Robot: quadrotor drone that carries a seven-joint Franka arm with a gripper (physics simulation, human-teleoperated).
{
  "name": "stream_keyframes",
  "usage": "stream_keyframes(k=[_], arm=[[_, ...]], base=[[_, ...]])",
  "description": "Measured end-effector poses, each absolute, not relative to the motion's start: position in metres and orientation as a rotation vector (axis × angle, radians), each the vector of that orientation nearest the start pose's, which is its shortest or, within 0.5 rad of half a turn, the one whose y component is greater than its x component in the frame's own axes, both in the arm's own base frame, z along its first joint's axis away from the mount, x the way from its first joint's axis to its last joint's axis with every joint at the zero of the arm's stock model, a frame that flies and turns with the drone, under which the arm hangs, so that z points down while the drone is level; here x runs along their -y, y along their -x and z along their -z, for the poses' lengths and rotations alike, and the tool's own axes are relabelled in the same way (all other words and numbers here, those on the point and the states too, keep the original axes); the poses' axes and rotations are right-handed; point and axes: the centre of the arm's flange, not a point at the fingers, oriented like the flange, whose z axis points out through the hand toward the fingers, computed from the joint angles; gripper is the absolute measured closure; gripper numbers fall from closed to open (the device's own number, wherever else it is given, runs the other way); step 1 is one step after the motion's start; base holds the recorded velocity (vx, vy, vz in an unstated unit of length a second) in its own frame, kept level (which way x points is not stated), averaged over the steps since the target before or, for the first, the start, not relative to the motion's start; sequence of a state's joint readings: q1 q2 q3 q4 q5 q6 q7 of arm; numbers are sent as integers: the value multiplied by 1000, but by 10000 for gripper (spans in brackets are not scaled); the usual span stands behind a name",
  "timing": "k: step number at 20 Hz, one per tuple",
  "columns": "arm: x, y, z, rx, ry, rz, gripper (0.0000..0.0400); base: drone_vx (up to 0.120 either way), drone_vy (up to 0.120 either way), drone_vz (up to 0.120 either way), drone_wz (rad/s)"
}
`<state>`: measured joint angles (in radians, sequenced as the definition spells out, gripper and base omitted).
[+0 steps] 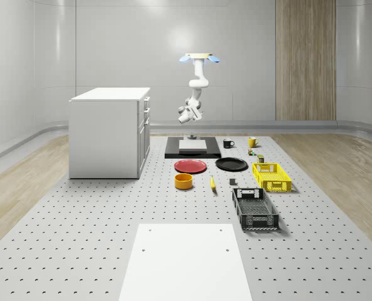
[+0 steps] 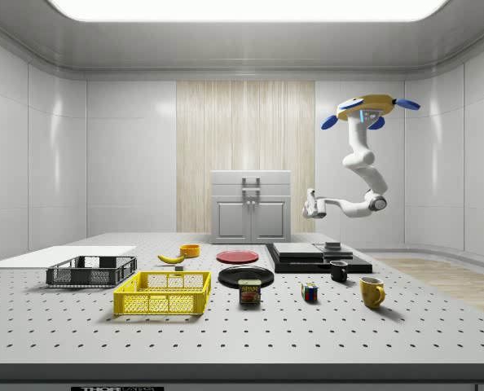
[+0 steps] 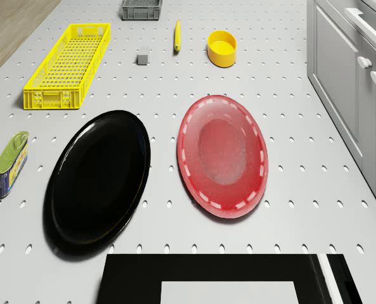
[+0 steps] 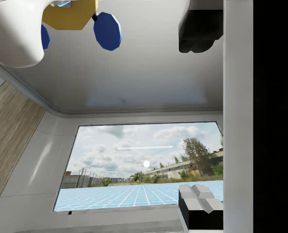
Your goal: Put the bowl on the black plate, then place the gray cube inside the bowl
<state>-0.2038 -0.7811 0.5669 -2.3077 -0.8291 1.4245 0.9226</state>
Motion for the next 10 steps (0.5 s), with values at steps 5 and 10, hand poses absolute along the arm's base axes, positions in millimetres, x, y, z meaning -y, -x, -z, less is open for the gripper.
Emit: stream_keyframes(k=[5, 10], arm=[[-86, -305, -543, 432, -1010, -736, 0], [-45, -307, -503, 198, -446, -781, 0]], base=[[120, 0, -80, 0], [120, -88, -120, 0]])
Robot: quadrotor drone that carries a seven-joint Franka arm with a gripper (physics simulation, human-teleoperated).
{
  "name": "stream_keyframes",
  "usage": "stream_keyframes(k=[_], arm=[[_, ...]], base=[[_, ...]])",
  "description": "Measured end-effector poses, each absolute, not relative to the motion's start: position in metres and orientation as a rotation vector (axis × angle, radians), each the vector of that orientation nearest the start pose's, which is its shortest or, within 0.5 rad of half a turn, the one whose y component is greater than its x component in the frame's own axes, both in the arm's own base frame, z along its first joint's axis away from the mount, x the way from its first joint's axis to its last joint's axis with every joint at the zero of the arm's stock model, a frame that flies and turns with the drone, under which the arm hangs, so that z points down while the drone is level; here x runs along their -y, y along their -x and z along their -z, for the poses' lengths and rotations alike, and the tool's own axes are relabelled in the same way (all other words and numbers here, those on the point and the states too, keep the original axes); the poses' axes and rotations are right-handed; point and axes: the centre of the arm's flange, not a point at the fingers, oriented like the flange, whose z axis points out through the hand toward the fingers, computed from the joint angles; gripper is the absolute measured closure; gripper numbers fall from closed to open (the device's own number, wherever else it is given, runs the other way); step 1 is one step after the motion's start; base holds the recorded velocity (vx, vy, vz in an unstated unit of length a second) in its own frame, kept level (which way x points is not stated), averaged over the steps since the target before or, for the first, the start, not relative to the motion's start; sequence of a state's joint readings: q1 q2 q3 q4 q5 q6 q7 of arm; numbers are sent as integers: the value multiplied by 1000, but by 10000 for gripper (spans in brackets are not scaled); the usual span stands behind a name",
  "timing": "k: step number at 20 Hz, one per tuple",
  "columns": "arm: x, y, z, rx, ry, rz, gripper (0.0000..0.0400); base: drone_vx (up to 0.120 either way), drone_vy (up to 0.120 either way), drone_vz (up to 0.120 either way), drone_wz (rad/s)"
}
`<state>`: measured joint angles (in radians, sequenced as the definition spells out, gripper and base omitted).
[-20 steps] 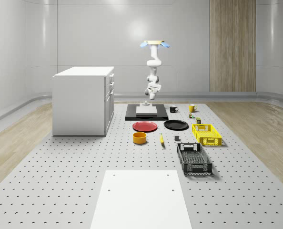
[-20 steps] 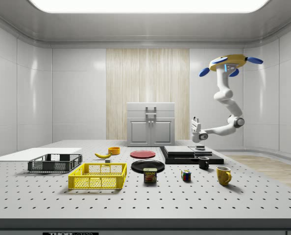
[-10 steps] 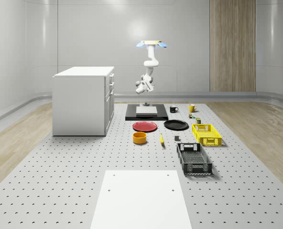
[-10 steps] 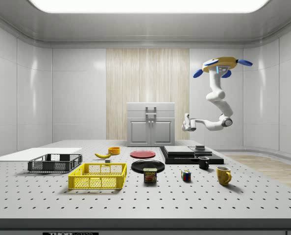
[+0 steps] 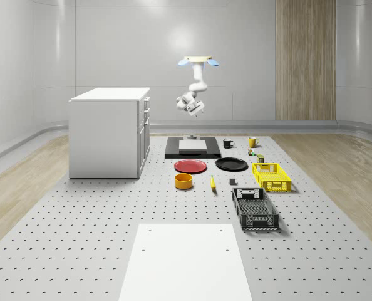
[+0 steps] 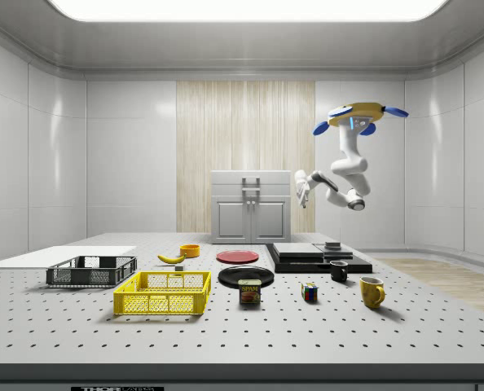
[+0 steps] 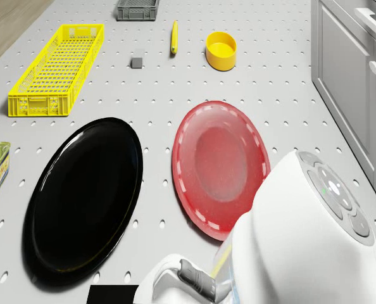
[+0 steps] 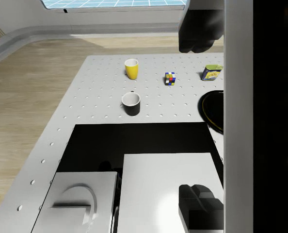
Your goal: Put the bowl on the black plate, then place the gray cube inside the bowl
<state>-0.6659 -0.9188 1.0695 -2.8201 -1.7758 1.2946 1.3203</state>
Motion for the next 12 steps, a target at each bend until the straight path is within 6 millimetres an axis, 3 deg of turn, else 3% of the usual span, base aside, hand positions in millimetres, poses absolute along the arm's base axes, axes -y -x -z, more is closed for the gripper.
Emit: stream_keyframes(k=[5, 12], arm=[[-19, -307, -493, 84, -183, -786, 0], [-5, -307, -491, 26, -52, -785, 0]], base=[[120, 0, -120, 0], [120, 0, -120, 0]])
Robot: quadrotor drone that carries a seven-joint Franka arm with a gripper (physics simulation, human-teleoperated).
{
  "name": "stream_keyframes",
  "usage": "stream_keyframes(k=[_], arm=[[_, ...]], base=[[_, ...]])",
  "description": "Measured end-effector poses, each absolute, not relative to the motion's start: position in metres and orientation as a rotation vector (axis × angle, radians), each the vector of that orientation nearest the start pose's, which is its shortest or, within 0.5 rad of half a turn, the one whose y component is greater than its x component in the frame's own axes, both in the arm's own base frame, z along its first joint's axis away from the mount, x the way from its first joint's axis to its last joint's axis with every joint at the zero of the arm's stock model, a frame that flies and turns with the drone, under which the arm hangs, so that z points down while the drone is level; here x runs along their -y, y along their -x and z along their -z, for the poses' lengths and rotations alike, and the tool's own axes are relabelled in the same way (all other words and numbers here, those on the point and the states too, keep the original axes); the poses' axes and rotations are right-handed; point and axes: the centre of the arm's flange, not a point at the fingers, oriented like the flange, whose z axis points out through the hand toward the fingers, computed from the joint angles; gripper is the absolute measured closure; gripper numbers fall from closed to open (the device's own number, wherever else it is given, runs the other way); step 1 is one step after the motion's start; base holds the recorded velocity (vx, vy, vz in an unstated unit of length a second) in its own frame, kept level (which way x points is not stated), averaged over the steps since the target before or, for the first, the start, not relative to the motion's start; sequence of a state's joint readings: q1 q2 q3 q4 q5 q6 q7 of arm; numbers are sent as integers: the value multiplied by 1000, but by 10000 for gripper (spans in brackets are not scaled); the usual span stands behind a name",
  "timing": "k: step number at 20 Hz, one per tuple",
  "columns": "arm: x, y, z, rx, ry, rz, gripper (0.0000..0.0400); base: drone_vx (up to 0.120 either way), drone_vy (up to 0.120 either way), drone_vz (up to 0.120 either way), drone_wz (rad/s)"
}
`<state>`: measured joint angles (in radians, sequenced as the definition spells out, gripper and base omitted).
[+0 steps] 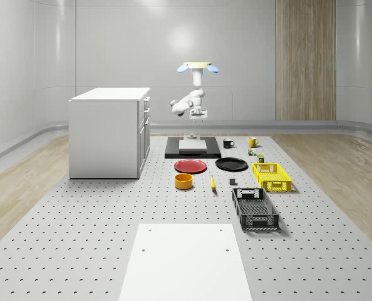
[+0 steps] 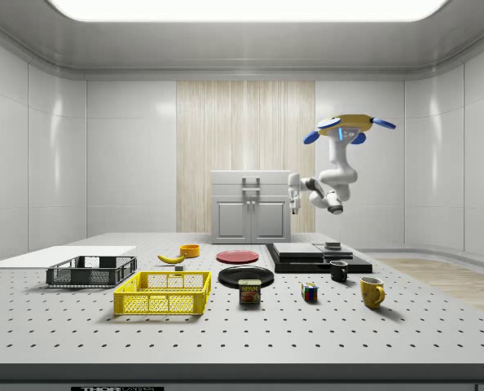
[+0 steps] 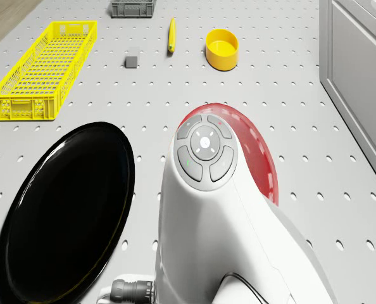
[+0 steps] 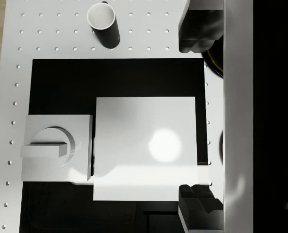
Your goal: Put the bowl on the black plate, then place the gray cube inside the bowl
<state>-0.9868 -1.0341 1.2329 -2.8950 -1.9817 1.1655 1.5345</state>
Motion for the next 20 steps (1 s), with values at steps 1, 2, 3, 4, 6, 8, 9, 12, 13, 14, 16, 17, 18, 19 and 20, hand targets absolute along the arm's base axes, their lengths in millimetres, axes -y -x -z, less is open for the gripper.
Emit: stream_keyframes(k=[1, 2, 3, 4, 6, 8, 9, 12, 13, 14, 16, 17, 18, 19, 20], arm=[[-4, -307, -491, 22, -43, -785, 0], [-4, -307, -491, 19, -36, -785, 0], [-3, -307, -491, 16, -30, -785, 0], [-2, -307, -491, 14, -25, -785, 0], [-2, -307, -491, 10, -18, -784, 0], [-1, -307, -491, 8, -13, -784, 0], [-1, -307, -491, 7, -11, -784, 0], [0, -307, -491, 5, -6, -784, 0], [0, -307, -491, 4, -5, -784, 0], [0, -307, -491, 4, -5, -784, 0], [0, -307, -491, 3, -3, -784, 0], [0, -307, -491, 3, -3, -784, 0], [0, -307, -491, 3, -3, -784, 0], [0, -307, -491, 3, -2, -784, 0], [0, -307, -491, 3, -2, -784, 0]], base=[[120, 0, -120, 0], [120, 0, -120, 0], [120, 0, -120, 0], [120, 0, -120, 0], [120, 0, -120, 0], [120, 0, -120, 0], [120, 0, -120, 0], [120, 0, -120, 0], [120, 0, -120, 0], [120, 0, -120, 0], [120, 0, -120, 0], [120, 0, -120, 0], [120, 0, -120, 0], [120, 0, -120, 0], [120, 0, -120, 0]])
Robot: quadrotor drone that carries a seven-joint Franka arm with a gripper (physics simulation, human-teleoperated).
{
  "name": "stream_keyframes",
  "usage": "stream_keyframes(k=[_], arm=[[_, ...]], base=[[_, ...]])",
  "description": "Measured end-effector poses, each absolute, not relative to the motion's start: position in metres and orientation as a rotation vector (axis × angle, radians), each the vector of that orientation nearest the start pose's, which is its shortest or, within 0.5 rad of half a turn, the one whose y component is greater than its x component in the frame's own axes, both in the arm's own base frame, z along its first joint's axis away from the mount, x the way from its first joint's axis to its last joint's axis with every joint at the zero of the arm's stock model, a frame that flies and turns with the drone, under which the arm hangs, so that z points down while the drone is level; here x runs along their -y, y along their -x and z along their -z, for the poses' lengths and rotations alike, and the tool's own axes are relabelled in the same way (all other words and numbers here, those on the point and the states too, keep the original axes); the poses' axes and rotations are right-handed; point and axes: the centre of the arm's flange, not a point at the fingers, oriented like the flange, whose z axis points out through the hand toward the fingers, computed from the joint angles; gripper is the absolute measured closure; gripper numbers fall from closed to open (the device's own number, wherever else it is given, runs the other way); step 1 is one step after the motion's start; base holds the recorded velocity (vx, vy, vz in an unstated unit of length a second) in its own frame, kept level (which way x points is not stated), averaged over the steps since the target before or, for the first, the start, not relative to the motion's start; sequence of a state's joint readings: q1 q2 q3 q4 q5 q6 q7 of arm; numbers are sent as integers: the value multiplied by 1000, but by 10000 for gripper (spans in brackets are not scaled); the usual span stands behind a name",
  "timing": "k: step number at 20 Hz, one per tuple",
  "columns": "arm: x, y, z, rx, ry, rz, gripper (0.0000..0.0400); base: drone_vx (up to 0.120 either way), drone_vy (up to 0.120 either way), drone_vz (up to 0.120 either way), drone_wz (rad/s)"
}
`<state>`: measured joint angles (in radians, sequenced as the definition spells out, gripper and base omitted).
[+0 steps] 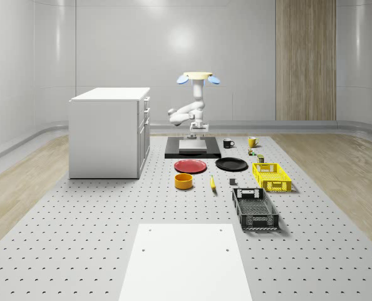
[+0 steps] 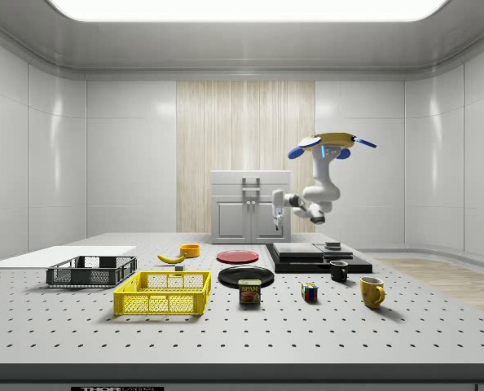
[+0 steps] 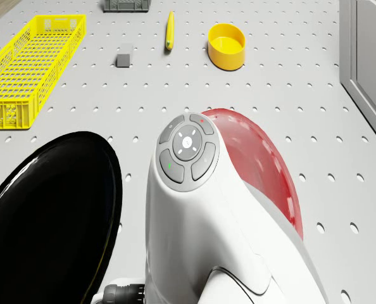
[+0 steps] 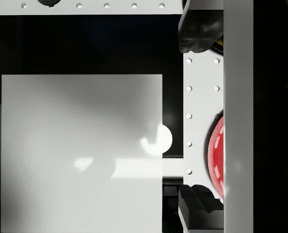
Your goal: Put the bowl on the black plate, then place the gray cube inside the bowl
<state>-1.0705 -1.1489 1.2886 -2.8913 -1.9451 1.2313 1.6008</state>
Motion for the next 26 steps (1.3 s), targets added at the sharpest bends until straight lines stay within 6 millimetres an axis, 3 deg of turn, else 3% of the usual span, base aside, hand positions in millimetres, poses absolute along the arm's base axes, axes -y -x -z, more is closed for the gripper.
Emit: stream_keyframes(k=[4, 12, 23, 26], arm=[[0, -307, -491, 2, -1, -784, 0], [0, -307, -491, 2, -1, -784, 0], [0, -307, -491, 2, -1, -785, 0], [0, -307, -491, 2, -1, -785, 0]], base=[[120, 0, -10, 0], [120, 0, -120, 0], [120, 0, 0, 0], [120, 0, -107, 0]])
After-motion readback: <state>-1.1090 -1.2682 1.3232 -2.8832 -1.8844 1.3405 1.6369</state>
